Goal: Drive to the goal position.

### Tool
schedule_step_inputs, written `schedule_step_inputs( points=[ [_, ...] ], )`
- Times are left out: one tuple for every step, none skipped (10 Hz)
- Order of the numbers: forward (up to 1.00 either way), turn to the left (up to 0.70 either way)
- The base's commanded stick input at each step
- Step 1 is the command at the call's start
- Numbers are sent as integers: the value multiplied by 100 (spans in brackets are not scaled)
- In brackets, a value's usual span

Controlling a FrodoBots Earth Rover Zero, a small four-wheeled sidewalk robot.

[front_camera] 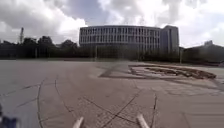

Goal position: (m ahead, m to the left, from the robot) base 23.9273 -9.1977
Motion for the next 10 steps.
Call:
schedule_step_inputs(
  points=[
    [70,0],
    [70,0],
    [70,0],
    [70,0],
    [70,0],
    [70,0],
    [70,0],
    [70,0],
    [70,0],
    [70,0]
  ],
)
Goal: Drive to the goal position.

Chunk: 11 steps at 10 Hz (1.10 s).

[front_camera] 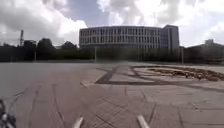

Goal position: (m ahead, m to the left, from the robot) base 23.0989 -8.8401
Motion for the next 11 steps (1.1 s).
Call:
schedule_step_inputs(
  points=[
    [70,0],
    [70,0],
    [70,0],
    [70,0],
    [70,0],
    [70,0],
    [70,0],
    [70,0],
    [70,0],
    [70,0],
    [70,0]
  ],
)
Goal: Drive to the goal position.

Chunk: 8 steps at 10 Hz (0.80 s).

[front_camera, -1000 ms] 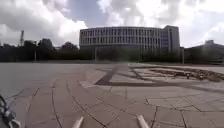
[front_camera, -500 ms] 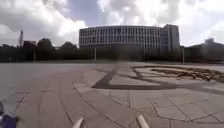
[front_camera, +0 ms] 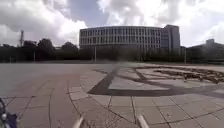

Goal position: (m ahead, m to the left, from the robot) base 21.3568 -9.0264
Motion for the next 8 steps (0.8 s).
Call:
schedule_step_inputs(
  points=[
    [70,0],
    [70,0],
    [70,0],
    [70,0],
    [70,0],
    [70,0],
    [70,0],
    [70,0]
  ],
)
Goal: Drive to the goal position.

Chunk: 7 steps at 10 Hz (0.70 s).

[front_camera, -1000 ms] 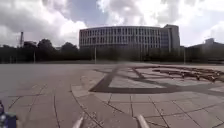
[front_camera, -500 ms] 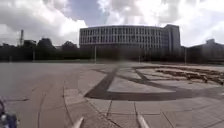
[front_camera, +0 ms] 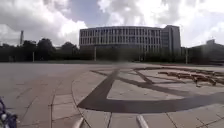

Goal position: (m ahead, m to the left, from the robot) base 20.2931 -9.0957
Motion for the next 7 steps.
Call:
schedule_step_inputs(
  points=[
    [70,0],
    [70,0],
    [70,0],
    [70,0],
    [70,0],
    [70,0],
    [70,0]
  ],
)
